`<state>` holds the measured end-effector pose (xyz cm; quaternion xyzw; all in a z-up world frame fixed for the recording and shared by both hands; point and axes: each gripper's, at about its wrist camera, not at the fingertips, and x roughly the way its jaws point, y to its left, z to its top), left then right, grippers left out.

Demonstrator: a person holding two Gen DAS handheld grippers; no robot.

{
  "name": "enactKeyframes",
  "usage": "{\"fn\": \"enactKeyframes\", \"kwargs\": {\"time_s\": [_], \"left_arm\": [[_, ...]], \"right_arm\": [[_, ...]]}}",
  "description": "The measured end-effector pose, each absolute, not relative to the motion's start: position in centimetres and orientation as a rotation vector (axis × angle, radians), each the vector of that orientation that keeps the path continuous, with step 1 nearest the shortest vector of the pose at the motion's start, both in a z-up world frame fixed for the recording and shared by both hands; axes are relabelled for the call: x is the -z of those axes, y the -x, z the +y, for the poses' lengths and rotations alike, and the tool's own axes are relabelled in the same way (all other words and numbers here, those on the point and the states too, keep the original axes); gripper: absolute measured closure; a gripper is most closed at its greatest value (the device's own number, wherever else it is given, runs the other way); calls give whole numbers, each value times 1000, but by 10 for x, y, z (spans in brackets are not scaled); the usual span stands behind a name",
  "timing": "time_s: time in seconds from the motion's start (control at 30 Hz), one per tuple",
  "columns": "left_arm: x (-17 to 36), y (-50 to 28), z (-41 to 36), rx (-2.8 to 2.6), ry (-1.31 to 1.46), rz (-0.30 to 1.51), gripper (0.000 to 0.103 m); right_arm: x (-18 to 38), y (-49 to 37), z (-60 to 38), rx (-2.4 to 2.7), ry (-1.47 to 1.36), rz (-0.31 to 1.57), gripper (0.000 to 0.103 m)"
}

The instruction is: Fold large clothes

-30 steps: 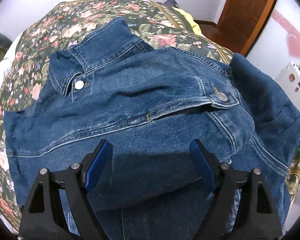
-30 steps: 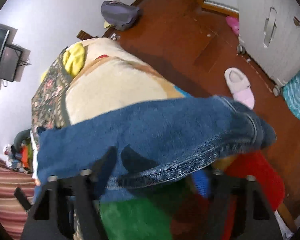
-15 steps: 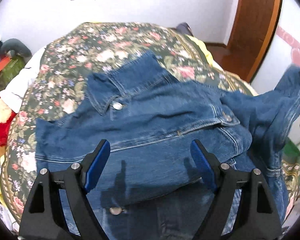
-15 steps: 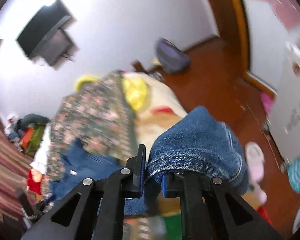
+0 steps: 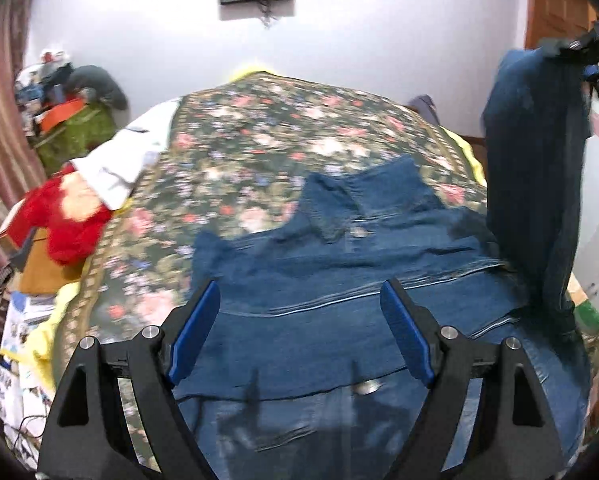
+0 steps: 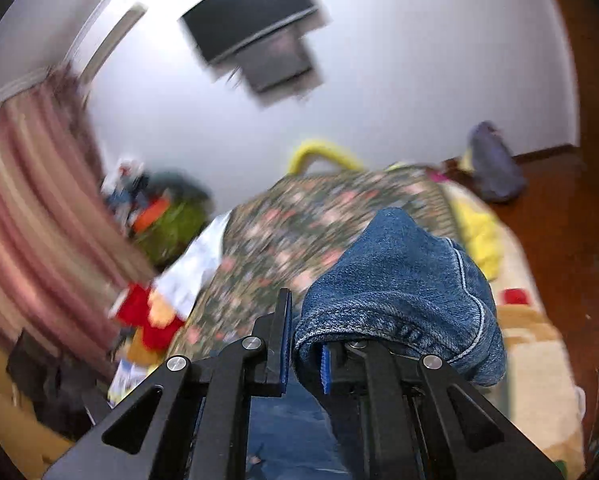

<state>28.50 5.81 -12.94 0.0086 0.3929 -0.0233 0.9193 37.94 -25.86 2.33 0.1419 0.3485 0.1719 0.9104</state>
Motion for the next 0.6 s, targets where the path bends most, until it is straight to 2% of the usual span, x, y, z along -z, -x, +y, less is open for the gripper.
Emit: {"fn": "enactKeyframes", "kwargs": {"time_s": [0.13, 0.3, 0.47, 0.6], "left_arm": [[134, -265, 96, -5, 28, 815, 21], [151, -246, 133, -67, 61, 863, 21], [173, -227, 152, -92, 98, 923, 21], [182, -223, 150, -87, 94, 946, 21]], "right_arm": [[20, -392, -184, -451, -233, 839, 94], [109, -388, -108, -523, -146, 1053, 94], [191, -379, -81, -499, -40, 1266, 93], [223, -376, -87, -506, -45, 1421, 93]]}}
